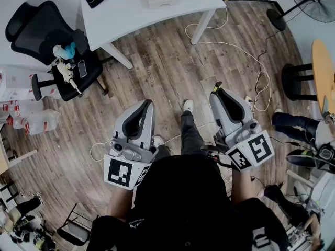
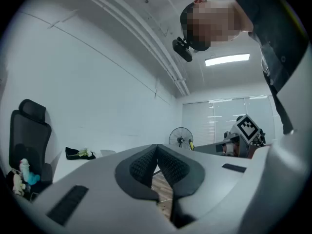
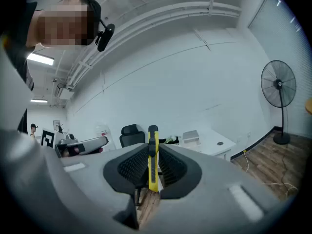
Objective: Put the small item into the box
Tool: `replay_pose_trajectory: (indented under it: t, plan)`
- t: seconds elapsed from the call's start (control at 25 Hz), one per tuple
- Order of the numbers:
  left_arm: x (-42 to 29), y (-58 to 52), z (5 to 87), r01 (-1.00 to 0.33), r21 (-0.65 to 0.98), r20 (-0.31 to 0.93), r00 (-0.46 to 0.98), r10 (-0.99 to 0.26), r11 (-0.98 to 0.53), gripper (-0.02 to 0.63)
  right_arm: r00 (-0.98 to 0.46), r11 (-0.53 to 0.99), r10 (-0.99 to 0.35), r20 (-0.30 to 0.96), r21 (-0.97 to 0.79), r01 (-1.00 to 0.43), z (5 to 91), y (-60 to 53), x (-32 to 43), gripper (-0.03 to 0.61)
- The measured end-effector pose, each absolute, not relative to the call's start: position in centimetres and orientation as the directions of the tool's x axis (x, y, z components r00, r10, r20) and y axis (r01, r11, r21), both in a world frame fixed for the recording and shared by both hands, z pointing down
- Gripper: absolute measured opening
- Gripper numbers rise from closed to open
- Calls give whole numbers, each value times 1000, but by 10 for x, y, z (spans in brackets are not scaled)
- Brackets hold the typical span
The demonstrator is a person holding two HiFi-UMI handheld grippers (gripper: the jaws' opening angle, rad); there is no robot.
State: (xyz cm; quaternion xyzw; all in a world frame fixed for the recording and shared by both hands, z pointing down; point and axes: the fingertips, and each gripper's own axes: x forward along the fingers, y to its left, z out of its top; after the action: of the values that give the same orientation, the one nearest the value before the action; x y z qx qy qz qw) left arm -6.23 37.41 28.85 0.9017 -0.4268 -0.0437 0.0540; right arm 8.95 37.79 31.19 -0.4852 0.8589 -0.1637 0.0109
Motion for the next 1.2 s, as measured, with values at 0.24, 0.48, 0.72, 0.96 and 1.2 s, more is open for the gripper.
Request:
replay_pose_trajectory:
  t: [0.24, 0.48, 0.72, 0.96, 1.2]
  plan:
    - [-148, 484, 293, -756, 129, 1, 648, -762, -642, 5, -523, 489, -843, 123, -229, -842, 285, 492, -3, 67]
    - [-157, 538, 275, -721, 110, -48, 683, -729, -684, 5, -514, 486, -850, 115, -206, -850, 270, 550, -21, 67]
    - [-157, 548, 271, -750, 133, -44, 649, -760, -648, 5, -534, 504, -839, 106, -221, -835, 265, 561, -15, 67]
    - [-130, 533, 266, -760, 107, -34, 642, -766, -641, 5, -557, 525, -828, 71, -252, -813, 263, 549, 6, 67]
    - [-78, 535, 260, -767, 114, -41, 631, -774, -631, 5, -548, 521, -836, 41, -257, -814, 267, 544, 58, 69]
